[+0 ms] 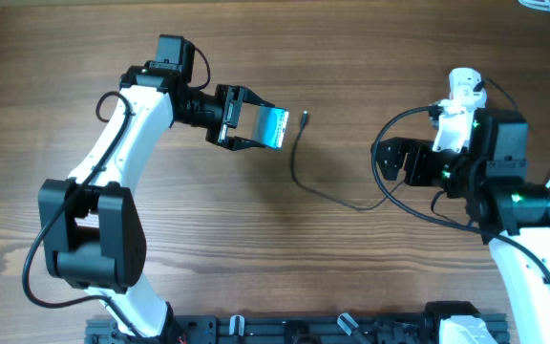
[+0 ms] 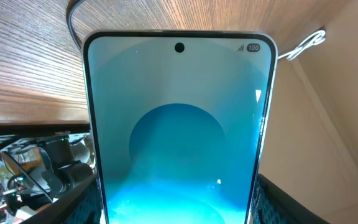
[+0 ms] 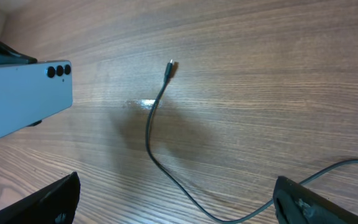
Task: Plug charger to phone and switch on socket
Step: 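Move the right gripper toward the phone held by the left gripper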
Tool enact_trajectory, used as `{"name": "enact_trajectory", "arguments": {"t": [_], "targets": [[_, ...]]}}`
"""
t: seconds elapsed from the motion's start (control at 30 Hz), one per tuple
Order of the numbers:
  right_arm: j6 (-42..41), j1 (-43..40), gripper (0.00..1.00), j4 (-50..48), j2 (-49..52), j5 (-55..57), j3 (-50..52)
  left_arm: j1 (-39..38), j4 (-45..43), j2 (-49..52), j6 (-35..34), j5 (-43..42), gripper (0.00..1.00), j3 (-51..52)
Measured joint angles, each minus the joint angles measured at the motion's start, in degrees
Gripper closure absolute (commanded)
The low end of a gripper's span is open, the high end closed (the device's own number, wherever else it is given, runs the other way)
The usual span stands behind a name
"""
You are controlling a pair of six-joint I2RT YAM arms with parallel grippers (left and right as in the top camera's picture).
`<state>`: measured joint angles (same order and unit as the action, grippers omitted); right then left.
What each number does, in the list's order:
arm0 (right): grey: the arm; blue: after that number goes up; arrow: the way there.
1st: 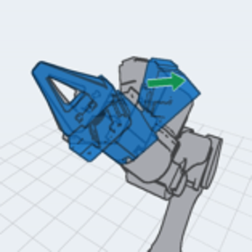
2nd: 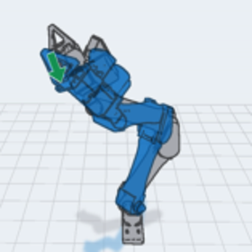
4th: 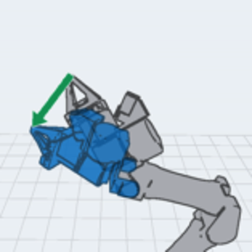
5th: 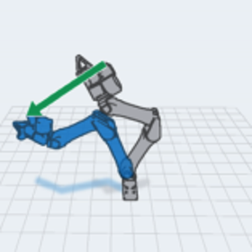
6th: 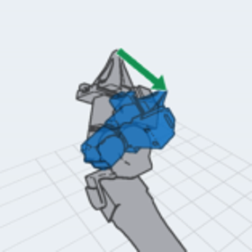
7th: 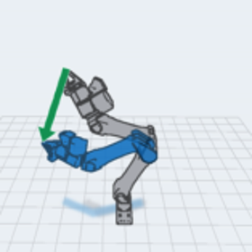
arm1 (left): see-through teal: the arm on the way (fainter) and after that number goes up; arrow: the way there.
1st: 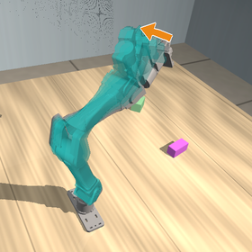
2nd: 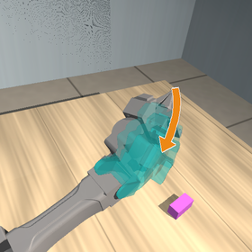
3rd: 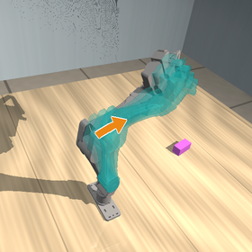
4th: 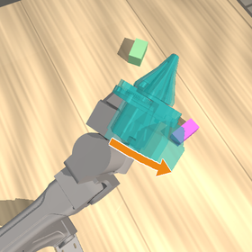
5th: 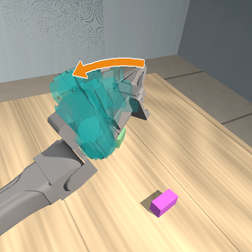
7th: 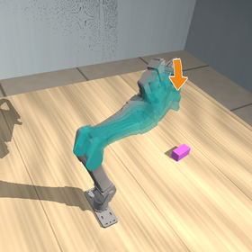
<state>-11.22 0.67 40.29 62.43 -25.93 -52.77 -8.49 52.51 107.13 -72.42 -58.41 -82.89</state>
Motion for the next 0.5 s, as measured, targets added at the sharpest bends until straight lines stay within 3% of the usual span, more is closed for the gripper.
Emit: {"name": "enact_trajectory", "arguments": {"t": [0.5], "targets": [[-0.5,0.0,0.00,0.0,0.6,-0.2,0.0,0.0,0.0,0.0,0.0,0.0,0.96,0.0]]}}
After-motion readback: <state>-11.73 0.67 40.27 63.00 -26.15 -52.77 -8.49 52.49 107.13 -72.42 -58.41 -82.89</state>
